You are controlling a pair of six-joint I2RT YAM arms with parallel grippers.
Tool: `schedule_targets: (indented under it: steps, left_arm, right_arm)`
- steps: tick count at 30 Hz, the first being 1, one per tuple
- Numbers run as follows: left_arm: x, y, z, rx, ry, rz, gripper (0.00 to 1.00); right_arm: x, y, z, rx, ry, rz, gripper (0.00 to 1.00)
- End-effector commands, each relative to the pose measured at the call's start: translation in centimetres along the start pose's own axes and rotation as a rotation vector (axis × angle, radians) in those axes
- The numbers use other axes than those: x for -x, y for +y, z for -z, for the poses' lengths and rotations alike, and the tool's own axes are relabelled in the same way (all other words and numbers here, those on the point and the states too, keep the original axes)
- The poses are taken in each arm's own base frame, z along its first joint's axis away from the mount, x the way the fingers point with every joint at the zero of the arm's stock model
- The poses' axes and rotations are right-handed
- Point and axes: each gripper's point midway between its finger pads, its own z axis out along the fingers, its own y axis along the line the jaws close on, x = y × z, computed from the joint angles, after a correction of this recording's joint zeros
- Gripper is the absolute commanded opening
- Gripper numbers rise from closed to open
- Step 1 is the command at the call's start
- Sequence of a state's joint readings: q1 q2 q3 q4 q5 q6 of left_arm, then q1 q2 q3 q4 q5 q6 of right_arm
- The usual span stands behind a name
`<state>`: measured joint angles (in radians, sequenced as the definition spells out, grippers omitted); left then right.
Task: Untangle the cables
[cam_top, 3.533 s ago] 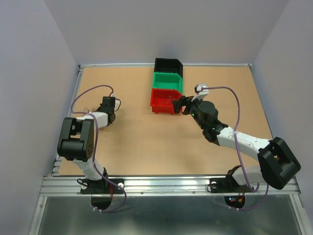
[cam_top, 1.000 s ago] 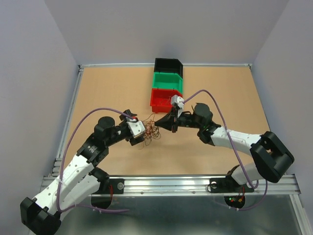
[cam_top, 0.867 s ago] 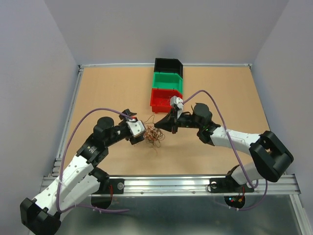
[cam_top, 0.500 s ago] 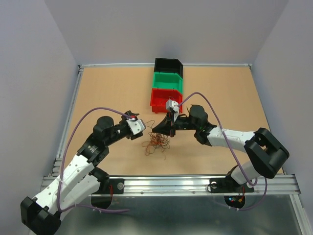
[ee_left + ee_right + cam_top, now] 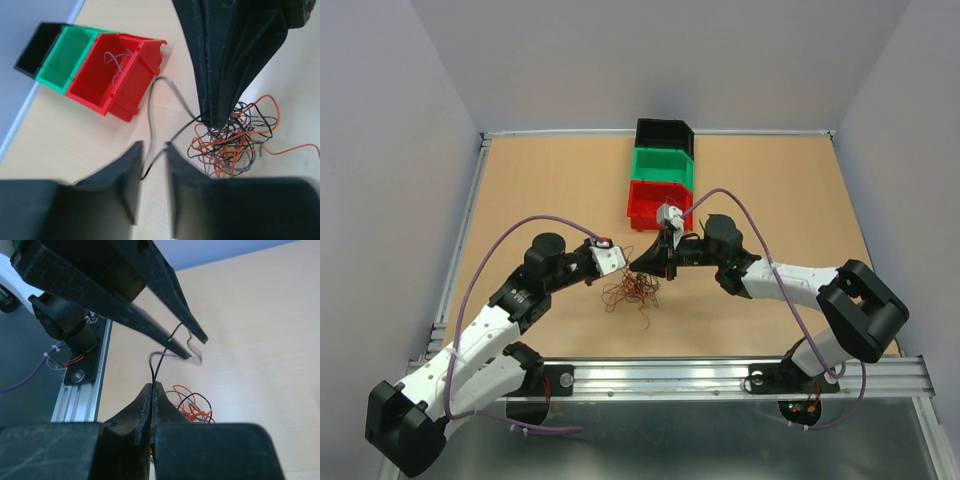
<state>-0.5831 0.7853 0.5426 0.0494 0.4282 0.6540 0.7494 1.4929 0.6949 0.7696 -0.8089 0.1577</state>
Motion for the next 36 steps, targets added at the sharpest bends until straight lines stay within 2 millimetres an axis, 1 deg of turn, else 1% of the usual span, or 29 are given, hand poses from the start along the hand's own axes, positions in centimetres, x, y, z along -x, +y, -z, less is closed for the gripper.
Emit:
schedule_targets:
  steps: [1, 4, 6, 8, 9, 10, 11, 12, 13, 15, 16, 17, 18, 19, 20, 21, 22, 24, 25, 26, 27, 28, 29, 30, 32, 33, 34, 35, 36]
  left_arm:
    - [2.2, 1.4, -0.4, 0.040, -0.057, -0.022, 0.00]
    - [2.6, 2.3, -0.5, 0.078, -0.066, -0.009, 0.00]
    - [3.5, 2.7, -0.4, 0.090, -0.097, -0.015, 0.00]
    - [4.9, 3.2, -0.2, 0.097, -0.130, -0.008, 0.00]
    - [5.3, 3.2, -0.2, 0.093, -0.138, 0.008, 0.00]
    - [5.8, 3.5, -0.1, 0.095, -0.146, 0.016, 0.00]
    - [7.2, 4.0, 0.1, 0.098, -0.171, 0.015, 0.00]
    - [7.8, 4.2, 0.3, 0.101, -0.182, 0.021, 0.00]
    - [9.6, 5.1, 0.6, 0.117, -0.210, 0.040, 0.00]
    - [11.1, 5.9, 0.6, 0.112, -0.225, 0.058, 0.00]
    - [12.3, 6.3, 0.8, 0.106, -0.241, 0.059, 0.00]
    - [15.2, 7.3, 1.6, 0.108, -0.287, 0.062, 0.00]
    - [16.7, 7.4, 1.7, 0.080, -0.313, 0.063, 0.00]
    - [19.7, 8.7, 2.0, 0.077, -0.355, 0.053, 0.00]
    - [20.7, 8.6, 2.1, 0.045, -0.359, 0.076, 0.00]
    - [21.3, 9.3, 1.5, 0.043, -0.355, 0.092, 0.00]
    - [24.6, 11.1, 3.0, 0.091, -0.415, 0.081, 0.00]
    - [26.0, 14.7, 4.0, 0.247, -0.405, 0.165, 0.00]
    - [27.1, 16.5, 5.1, 0.326, -0.421, 0.188, 0.00]
    - [29.8, 18.7, 7.8, 0.425, -0.481, 0.199, 0.00]
    - [30.2, 21.1, 9.6, 0.563, -0.486, 0.243, 0.00]
    - [31.0, 22.0, 10.8, 0.615, -0.509, 0.272, 0.00]
    - [32.6, 23.1, 13.2, 0.680, -0.562, 0.283, 0.00]
    - [33.1, 23.8, 15.2, 0.749, -0.597, 0.318, 0.00]
    - [33.6, 24.1, 17.5, 0.803, -0.646, 0.352, 0.00]
    - [33.1, 24.2, 17.9, 0.835, -0.660, 0.370, 0.00]
    - [33.2, 23.8, 20.0, 0.863, -0.703, 0.381, 0.00]
    - [32.3, 23.6, 19.7, 0.878, -0.712, 0.394, 0.00]
    - [32.0, 23.4, 21.7, 0.927, -0.743, 0.406, 0.00]
  right_arm:
    - [3.7, 0.6, -1.0, 0.035, -0.077, 0.084, 0.01]
    - [3.7, 0.5, -1.1, 0.032, -0.078, 0.090, 0.03]
    - [3.5, 0.0, -1.2, 0.017, -0.076, 0.089, 0.08]
    - [3.4, -0.5, -1.4, -0.005, -0.075, 0.089, 0.18]
    - [3.3, -0.9, -1.6, -0.013, -0.073, 0.087, 0.35]
    - [3.2, -1.2, -1.7, -0.019, -0.073, 0.086, 0.42]
    - [3.3, -1.5, -1.8, -0.027, -0.074, 0.089, 0.46]
    - [3.1, -1.7, -2.0, -0.031, -0.072, 0.087, 0.48]
    - [3.1, -2.2, -2.4, -0.034, -0.069, 0.082, 0.50]
    - [2.8, -2.8, -2.9, -0.035, -0.064, 0.071, 0.50]
    - [3.4, -3.0, -3.3, -0.030, -0.072, 0.078, 0.50]
    - [2.5, -3.5, -3.8, -0.027, -0.056, 0.058, 0.50]
    - [2.6, -3.8, -4.1, -0.027, -0.057, 0.050, 0.50]
    - [2.4, -4.4, -4.6, -0.030, -0.053, 0.041, 0.46]
    - [2.6, -4.7, -4.8, -0.034, -0.056, 0.034, 0.40]
    - [2.5, -4.8, -5.1, -0.033, -0.055, 0.028, 0.30]
    - [2.6, -5.0, -5.2, -0.037, -0.058, 0.030, 0.27]
    - [2.5, -5.2, -5.2, -0.045, -0.057, 0.031, 0.26]
    - [2.5, -5.2, -5.1, -0.051, -0.059, 0.032, 0.28]
    - [2.8, -5.3, -5.0, -0.068, -0.066, 0.035, 0.30]
    - [2.9, -5.2, -4.6, -0.080, -0.070, 0.036, 0.32]
    - [3.1, -5.1, -4.4, -0.087, -0.074, 0.039, 0.33]
    - [3.2, -5.2, -4.2, -0.106, -0.080, 0.038, 0.33]
    - [3.4, -4.8, -3.8, -0.111, -0.085, 0.038, 0.33]
    - [3.7, -4.8, -3.2, -0.137, -0.095, 0.038, 0.28]
    - [3.9, -4.5, -3.0, -0.145, -0.102, 0.034, 0.22]
    - [4.2, -4.2, -2.3, -0.160, -0.112, 0.033, 0.18]
    - [4.6, -4.0, -1.9, -0.177, -0.125, 0.031, 0.13]
    - [4.1, -3.8, -1.4, -0.185, -0.120, 0.012, 0.09]
